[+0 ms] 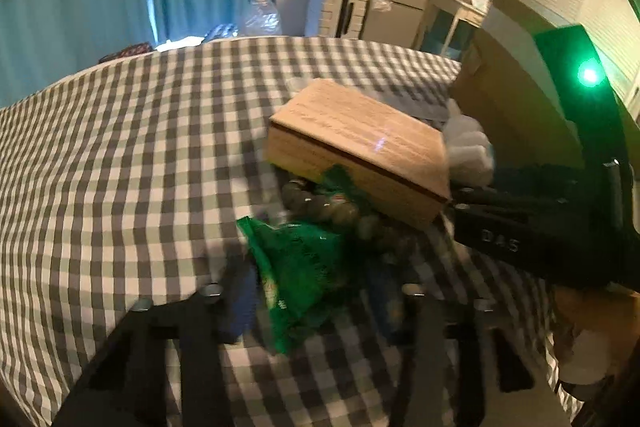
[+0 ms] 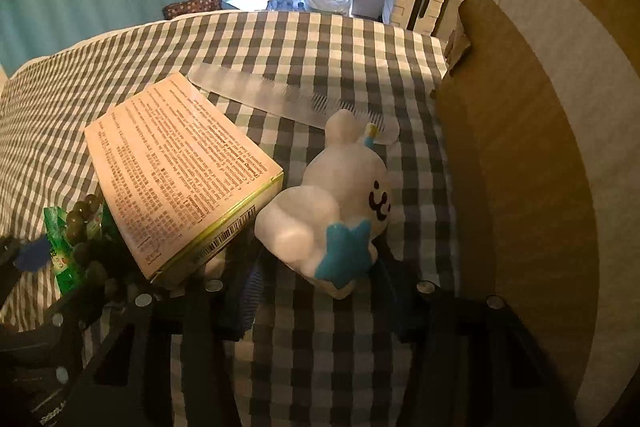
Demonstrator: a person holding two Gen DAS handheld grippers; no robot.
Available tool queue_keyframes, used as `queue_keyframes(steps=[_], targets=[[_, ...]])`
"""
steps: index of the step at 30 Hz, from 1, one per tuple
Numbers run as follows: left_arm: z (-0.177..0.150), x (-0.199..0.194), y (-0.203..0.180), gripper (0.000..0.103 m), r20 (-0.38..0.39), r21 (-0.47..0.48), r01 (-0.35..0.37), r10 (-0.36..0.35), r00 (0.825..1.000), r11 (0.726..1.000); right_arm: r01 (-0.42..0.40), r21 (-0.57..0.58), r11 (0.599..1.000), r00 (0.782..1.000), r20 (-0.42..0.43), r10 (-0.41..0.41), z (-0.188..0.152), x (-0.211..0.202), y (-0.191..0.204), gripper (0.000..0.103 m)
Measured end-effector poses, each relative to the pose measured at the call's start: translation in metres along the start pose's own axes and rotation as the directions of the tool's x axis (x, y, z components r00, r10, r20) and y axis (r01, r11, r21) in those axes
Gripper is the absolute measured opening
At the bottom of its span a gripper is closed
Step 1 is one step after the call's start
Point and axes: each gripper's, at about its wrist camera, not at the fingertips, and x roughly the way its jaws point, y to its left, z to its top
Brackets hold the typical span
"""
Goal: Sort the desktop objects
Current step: 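Grasp the green snack bag with the left tool while the right tool grasps the white bunny figurine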
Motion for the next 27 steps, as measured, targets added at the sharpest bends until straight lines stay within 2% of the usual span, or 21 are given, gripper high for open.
queue_keyframes(steps=[11,22,27], targets=[[0.019,-0.015,-0.002,0.033,0.065,-0.004,-0.056,0.056,0.996,0.998,0.038,-0.033,0.999,0.996,0.082,-0.036,0.000,-0.034,0.010,0.049],[0.035,-0.061,0.000,0.024,0.186,-0.020,-0.105,0.107,0.977,0.994,0.068,-0.044,0.997,0.979,0.198,-0.058,0.002,-0.081,0.018,0.049],[0.035,-0.071,0.001,0.019,0.208,-0.027,-0.112,0.115,0.971,0.993,0.072,-0.036,0.997,0.968,0.242,-0.061,0.007,-0.099,0.019,0.049]])
